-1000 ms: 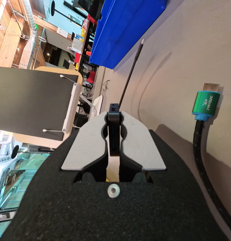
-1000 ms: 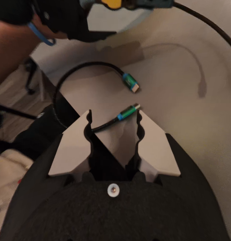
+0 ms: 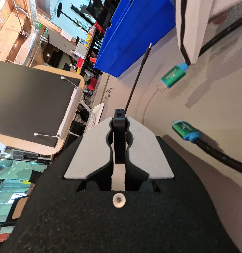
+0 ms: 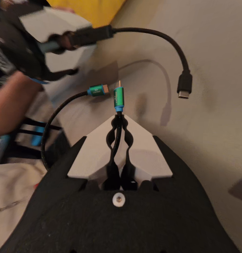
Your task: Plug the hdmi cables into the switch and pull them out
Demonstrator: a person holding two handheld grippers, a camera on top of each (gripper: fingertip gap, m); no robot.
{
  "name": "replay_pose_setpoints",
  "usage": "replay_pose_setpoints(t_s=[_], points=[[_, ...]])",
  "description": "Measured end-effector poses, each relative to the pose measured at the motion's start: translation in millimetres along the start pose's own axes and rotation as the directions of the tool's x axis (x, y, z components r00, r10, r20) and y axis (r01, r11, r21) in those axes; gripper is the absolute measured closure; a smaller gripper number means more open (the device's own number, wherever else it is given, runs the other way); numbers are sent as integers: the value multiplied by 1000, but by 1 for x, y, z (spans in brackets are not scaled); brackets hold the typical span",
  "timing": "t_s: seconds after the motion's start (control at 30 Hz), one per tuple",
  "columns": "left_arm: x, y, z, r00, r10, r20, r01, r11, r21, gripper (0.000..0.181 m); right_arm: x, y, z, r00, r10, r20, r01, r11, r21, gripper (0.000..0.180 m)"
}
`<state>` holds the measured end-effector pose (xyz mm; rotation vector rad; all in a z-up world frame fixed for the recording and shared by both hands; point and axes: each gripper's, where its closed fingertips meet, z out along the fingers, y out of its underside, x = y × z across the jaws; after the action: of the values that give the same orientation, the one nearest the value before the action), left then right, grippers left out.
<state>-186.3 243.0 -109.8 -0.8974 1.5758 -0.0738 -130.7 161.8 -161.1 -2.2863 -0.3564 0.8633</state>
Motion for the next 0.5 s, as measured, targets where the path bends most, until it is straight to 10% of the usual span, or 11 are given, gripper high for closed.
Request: replay_pose_setpoints(t_s=[0.23, 0.37, 0.5], points=[[-3, -12, -6, 999, 16, 42, -19, 997, 71, 167, -83, -36, -41, 648, 280, 708, -311, 946, -89, 174], [2, -28, -6, 998, 59, 33, -63, 992, 113, 167, -88, -42, -34, 489, 413, 768, -431, 880, -200, 174], [15, -43, -4, 986, 168, -9, -166, 979, 118, 167, -81, -29, -14, 562, 459, 688, -425, 874, -236, 174]])
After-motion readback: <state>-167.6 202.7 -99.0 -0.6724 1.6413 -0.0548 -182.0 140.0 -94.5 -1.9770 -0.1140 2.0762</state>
